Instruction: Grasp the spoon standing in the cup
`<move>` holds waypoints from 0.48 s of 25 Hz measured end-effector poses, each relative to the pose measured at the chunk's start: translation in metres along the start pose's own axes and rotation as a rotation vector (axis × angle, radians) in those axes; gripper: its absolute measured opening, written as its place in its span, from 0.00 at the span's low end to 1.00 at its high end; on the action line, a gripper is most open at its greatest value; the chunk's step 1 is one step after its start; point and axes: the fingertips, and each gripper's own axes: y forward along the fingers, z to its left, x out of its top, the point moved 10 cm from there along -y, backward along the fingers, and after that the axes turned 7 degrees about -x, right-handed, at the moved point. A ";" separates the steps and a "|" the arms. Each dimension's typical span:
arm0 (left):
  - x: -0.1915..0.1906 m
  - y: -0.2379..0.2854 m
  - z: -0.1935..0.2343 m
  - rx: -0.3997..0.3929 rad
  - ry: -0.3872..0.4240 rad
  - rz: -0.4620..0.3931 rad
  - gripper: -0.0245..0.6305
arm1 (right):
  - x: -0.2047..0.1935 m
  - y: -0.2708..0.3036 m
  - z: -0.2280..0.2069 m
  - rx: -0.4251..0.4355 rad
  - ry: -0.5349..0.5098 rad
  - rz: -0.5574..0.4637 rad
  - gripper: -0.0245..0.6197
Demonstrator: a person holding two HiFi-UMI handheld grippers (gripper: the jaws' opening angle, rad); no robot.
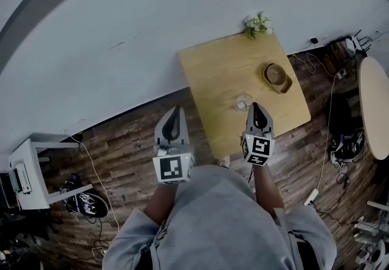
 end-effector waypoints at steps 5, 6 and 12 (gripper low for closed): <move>0.005 0.004 -0.003 -0.035 0.014 0.006 0.04 | 0.015 -0.013 -0.001 -0.021 0.033 -0.042 0.04; 0.005 0.004 -0.003 -0.041 0.018 0.010 0.04 | 0.018 -0.015 -0.001 -0.025 0.038 -0.050 0.04; 0.006 0.010 -0.005 -0.075 0.010 0.003 0.04 | 0.034 -0.029 -0.006 -0.055 0.075 -0.095 0.04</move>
